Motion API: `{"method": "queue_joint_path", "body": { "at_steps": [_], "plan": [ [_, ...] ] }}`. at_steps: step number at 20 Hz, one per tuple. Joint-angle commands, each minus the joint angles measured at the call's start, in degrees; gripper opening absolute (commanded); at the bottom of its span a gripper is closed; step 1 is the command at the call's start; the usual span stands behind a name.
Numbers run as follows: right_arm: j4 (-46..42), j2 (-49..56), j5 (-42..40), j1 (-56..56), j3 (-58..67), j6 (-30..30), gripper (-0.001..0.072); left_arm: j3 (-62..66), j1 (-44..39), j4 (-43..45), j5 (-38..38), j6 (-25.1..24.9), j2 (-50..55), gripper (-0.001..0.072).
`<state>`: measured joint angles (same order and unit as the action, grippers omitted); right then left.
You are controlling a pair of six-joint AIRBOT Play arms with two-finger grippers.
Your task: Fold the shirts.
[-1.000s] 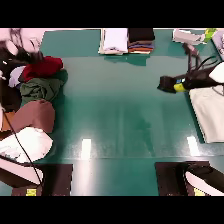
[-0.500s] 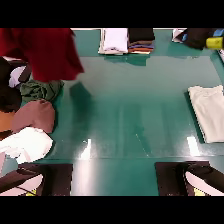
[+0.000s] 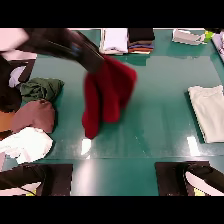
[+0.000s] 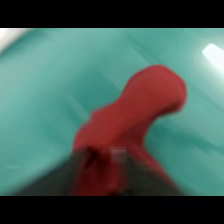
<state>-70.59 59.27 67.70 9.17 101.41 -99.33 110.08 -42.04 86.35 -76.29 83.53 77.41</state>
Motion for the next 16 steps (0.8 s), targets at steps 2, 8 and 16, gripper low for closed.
{"method": "queue_joint_path", "body": {
  "at_steps": [2,8,16],
  "plan": [
    [0.0,0.0,2.0,0.0,0.3,0.0,0.0020,0.1,-2.7,-3.5,-3.0,-1.0,7.8,0.0552],
    [-0.1,0.0,4.1,0.0,0.3,0.0,0.0020,-7.6,13.3,1.6,-7.0,3.7,2.8,0.0552],
    [-0.1,0.2,4.6,0.0,-0.7,0.0,0.0020,-41.1,19.2,-10.7,13.1,3.5,3.1,0.0553]
  ]
}}
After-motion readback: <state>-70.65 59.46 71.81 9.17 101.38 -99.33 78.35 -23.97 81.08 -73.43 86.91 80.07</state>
